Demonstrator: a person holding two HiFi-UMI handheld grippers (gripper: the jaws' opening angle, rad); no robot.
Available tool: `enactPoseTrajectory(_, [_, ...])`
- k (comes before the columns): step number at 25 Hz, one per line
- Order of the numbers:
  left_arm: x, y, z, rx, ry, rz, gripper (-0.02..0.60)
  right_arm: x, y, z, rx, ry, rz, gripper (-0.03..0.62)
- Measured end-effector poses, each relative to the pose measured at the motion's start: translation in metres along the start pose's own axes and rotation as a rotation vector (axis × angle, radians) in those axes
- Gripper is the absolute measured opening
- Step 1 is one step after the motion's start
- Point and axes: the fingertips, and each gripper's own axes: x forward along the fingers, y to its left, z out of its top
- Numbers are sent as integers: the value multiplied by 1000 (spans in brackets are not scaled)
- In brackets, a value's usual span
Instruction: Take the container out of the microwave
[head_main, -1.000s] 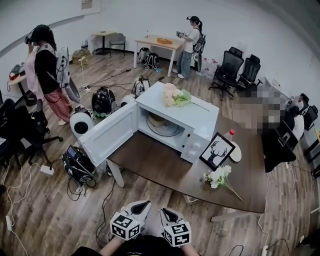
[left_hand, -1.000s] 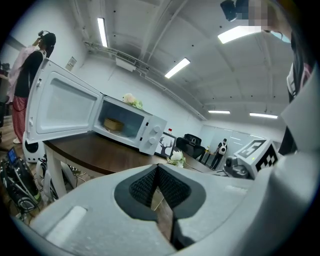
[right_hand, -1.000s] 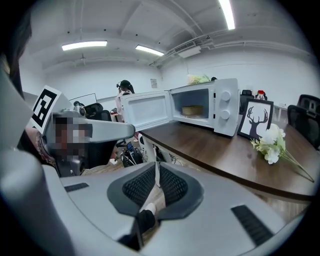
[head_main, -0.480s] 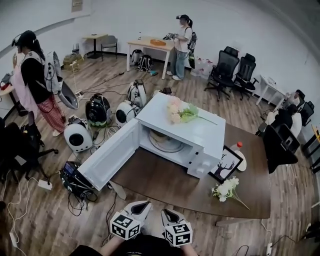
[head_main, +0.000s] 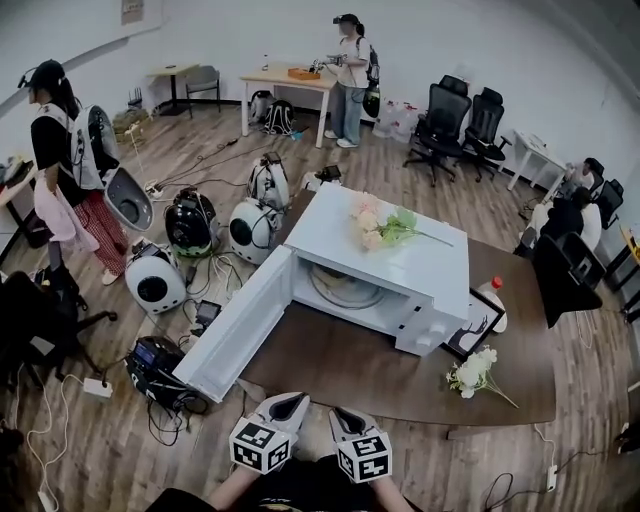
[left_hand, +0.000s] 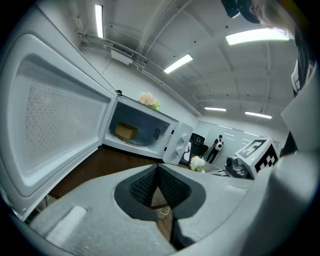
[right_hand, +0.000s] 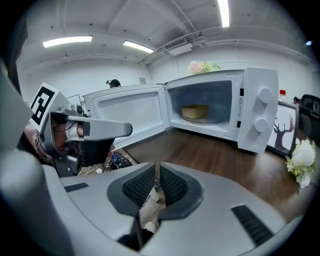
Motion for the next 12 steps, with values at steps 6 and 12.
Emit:
enactPoseTrajectory(6, [5,15,6,5,-1,-1,9,11,-6,7,-17,8,-31,35])
enactPoseTrajectory(12, [15,28,12,1,-2,5,9,25,-19,27,-42,0,-36,54])
